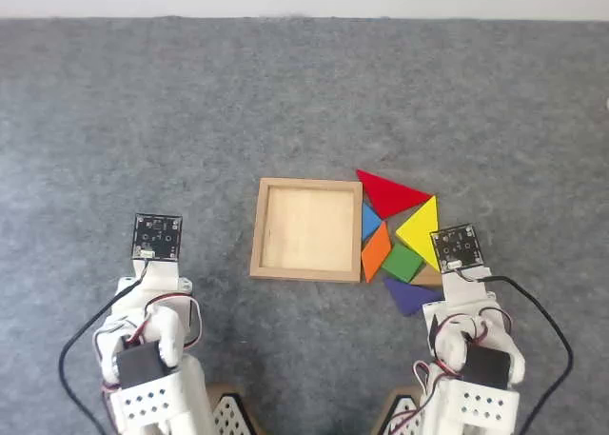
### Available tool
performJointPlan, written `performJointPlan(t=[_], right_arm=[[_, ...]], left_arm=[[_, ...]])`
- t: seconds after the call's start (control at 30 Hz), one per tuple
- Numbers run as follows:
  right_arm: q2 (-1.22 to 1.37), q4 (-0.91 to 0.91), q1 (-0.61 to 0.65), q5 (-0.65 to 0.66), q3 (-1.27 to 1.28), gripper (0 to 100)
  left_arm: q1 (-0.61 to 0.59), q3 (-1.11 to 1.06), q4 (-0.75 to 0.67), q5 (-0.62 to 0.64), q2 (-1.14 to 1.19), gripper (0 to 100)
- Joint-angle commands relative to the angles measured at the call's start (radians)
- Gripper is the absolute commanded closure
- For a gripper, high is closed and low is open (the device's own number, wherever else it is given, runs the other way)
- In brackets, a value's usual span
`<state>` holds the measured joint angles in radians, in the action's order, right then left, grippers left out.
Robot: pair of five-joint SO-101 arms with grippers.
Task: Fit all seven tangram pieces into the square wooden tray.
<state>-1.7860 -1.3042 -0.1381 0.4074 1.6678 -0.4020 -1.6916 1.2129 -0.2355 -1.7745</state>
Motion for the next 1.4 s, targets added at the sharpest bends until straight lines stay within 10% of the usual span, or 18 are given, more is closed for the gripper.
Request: performJointPlan(t=[0.0, 0.9, 1.07, 1.37], right_arm=[[-0.021, -0.005, -0.013, -0.012, 0.017, 99.1], [-0.022, 0.019, 0.252, -0.005, 0.009, 99.0], [-0.022, 0.039, 0.265, 0.265, -0.11, 99.0], [0.093, 0.058, 0.295, 0.147, -0.325, 92.8]], left_arm=[[-0.005, 0.005, 0.002, 0.006, 0.008, 99], [-0.003, 0.005, 0.005, 0.006, 0.008, 98], [-0.009, 0.007, 0.025, 0.006, 0.008, 98], [-0.003, 0.073, 0.028, -0.109, 0.006, 98]])
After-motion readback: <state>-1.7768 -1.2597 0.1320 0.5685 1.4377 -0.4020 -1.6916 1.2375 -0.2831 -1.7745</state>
